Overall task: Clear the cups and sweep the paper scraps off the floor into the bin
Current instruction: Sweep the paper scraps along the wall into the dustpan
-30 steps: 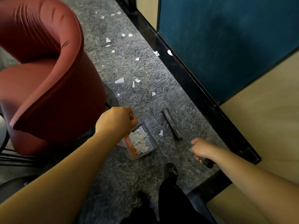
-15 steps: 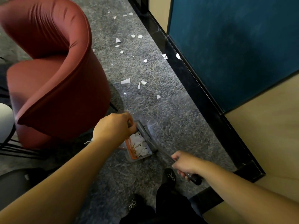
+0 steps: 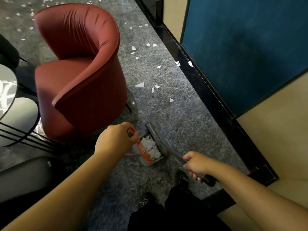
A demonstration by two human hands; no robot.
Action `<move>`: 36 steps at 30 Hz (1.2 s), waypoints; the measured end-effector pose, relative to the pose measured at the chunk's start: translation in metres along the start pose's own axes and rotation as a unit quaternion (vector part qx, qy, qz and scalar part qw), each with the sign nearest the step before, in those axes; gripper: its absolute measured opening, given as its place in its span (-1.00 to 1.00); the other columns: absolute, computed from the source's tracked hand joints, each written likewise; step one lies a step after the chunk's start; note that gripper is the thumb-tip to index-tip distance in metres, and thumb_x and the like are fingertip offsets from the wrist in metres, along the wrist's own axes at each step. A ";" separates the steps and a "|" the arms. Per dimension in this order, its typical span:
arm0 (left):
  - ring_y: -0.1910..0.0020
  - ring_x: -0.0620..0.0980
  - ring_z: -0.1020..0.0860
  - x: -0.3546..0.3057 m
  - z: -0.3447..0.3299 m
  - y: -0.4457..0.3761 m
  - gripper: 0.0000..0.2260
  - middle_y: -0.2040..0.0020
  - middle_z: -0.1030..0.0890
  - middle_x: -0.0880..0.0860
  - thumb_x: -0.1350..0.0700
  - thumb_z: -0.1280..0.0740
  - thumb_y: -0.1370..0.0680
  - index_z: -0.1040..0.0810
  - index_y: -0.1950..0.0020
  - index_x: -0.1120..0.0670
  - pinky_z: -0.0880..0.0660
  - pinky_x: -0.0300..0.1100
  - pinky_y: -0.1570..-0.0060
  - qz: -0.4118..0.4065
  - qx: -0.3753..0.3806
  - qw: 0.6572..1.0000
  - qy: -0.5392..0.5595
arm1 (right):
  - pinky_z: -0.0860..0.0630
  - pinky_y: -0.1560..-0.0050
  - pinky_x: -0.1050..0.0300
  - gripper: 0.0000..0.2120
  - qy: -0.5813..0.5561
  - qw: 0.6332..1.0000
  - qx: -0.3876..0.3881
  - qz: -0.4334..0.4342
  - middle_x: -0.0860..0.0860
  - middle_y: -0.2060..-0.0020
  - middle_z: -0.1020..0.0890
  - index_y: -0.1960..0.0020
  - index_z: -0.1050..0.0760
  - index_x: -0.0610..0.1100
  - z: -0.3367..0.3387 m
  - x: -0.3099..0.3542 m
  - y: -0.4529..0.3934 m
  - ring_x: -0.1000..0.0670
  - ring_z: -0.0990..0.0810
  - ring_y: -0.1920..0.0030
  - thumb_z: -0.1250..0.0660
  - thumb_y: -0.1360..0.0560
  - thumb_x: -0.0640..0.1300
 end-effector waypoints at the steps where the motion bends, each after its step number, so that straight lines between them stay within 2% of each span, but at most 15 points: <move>1: 0.32 -0.08 -0.56 0.007 0.003 0.011 -0.80 0.23 -0.63 -0.07 -0.16 -0.33 -0.56 -0.58 0.01 -0.05 -0.59 -0.09 0.31 0.012 -0.005 1.000 0.010 | -0.33 0.56 0.26 -0.58 0.005 1.000 0.000 0.005 -0.12 0.39 -0.46 -0.42 -0.20 -0.11 -0.005 0.002 0.006 0.02 -0.40 0.48 -0.18 -0.60 -0.24; 4: 0.36 -0.09 -0.55 0.027 0.007 0.048 -0.80 0.26 -0.61 -0.08 -0.17 -0.33 -0.55 -0.58 0.03 -0.06 -0.58 -0.10 0.33 0.048 -0.018 0.998 0.029 | -0.32 0.53 0.25 -0.62 0.024 1.000 0.005 0.010 -0.13 0.41 -0.46 -0.39 -0.22 -0.11 -0.020 0.005 0.018 0.01 -0.38 0.48 -0.18 -0.60 -0.24; 7: 0.31 -0.08 -0.55 0.046 0.004 0.088 -0.79 0.26 -0.60 -0.07 -0.18 -0.32 -0.55 -0.58 0.03 -0.06 -0.58 -0.11 0.29 0.096 -0.032 0.994 0.041 | -0.29 0.50 0.27 -0.69 0.042 0.999 0.021 0.003 -0.13 0.42 -0.44 -0.31 -0.28 -0.06 -0.034 0.001 0.029 0.01 -0.36 0.50 -0.17 -0.59 -0.25; 12: 0.25 -0.06 -0.56 0.064 -0.009 0.167 -0.78 0.26 -0.58 -0.10 -0.20 -0.32 -0.54 -0.60 0.00 -0.08 -0.51 -0.18 0.30 0.191 -0.070 0.977 0.068 | -0.27 0.46 0.23 -0.88 0.130 0.990 0.051 0.026 -0.13 0.45 -0.42 -0.07 -0.35 -0.07 -0.056 -0.011 0.047 -0.01 -0.33 0.49 -0.16 -0.59 -0.26; 17: 0.34 -0.13 -0.46 0.066 -0.021 0.259 -0.80 0.38 -0.43 -0.17 -0.18 -0.32 -0.55 -0.59 -0.01 -0.09 -0.34 -0.28 0.44 0.272 -0.104 0.954 0.073 | -0.25 0.51 0.29 -0.84 0.206 0.973 0.093 0.054 -0.11 0.43 -0.40 -0.13 -0.34 -0.09 -0.091 -0.022 0.075 0.02 -0.32 0.51 -0.14 -0.59 -0.27; 21: 0.30 -0.11 -0.53 0.075 -0.030 0.335 -0.80 0.34 -0.48 -0.15 -0.17 -0.32 -0.55 -0.59 0.01 -0.08 -0.54 -0.17 0.29 0.340 -0.126 0.927 0.102 | -0.23 0.59 0.38 -0.72 0.264 0.954 0.117 0.074 -0.11 0.44 -0.37 -0.29 -0.32 -0.18 -0.133 -0.030 0.098 0.06 -0.31 0.60 -0.11 -0.60 -0.30; 23: 0.28 -0.12 -0.54 0.082 -0.035 0.372 -0.81 0.30 -0.50 -0.14 -0.18 -0.32 -0.55 -0.58 0.02 -0.09 -0.60 -0.12 0.22 0.368 -0.140 0.912 0.113 | -0.24 0.59 0.38 -0.75 0.289 0.946 0.126 0.073 -0.10 0.44 -0.38 -0.27 -0.33 -0.18 -0.156 -0.037 0.108 0.07 -0.32 0.61 -0.11 -0.60 -0.30; 27: 0.24 -0.13 -0.54 0.101 -0.051 0.455 -0.83 0.24 -0.54 -0.13 -0.19 -0.32 -0.55 -0.56 0.03 -0.11 -0.59 -0.12 0.20 0.425 -0.159 0.879 0.147 | -0.26 0.61 0.37 -0.83 0.337 0.929 0.134 0.073 -0.10 0.39 -0.39 -0.14 -0.38 -0.10 -0.207 -0.056 0.134 0.08 -0.34 0.62 -0.13 -0.60 -0.28; 29: 0.23 -0.13 -0.54 0.110 -0.061 0.498 -0.82 0.22 -0.55 -0.12 -0.19 -0.32 -0.55 -0.56 0.03 -0.11 -0.59 -0.12 0.19 0.448 -0.167 0.864 0.157 | -0.27 0.60 0.37 -0.82 0.361 0.920 0.140 0.061 -0.09 0.38 -0.39 -0.17 -0.38 -0.10 -0.235 -0.072 0.147 0.10 -0.34 0.65 -0.13 -0.60 -0.26; 33: 0.17 -0.07 -0.55 0.132 -0.082 0.595 -0.82 0.14 -0.59 -0.06 -0.16 -0.32 -0.55 -0.57 0.02 -0.09 -0.57 -0.10 0.16 0.491 -0.184 0.833 0.176 | -0.28 0.52 0.32 -0.78 0.407 0.898 0.155 0.062 -0.09 0.35 -0.41 -0.21 -0.41 -0.11 -0.305 -0.109 0.183 0.06 -0.38 0.55 -0.13 -0.60 -0.25; 36: 0.16 -0.06 -0.56 0.149 -0.104 0.679 -0.84 0.16 -0.59 -0.08 -0.15 -0.34 -0.54 -0.58 0.05 -0.09 -0.57 -0.09 0.15 0.523 -0.206 0.802 0.200 | -0.28 0.50 0.31 -0.76 0.435 0.882 0.167 0.071 -0.09 0.34 -0.41 -0.25 -0.37 -0.16 -0.364 -0.142 0.209 0.05 -0.39 0.51 -0.13 -0.60 -0.27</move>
Point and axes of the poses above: each hand's wrist, its own y-axis away from the middle knuckle, its own z-axis out of the back of the hand, x = y × z, the point moved 9 cm from there along -y, towards the middle knuckle
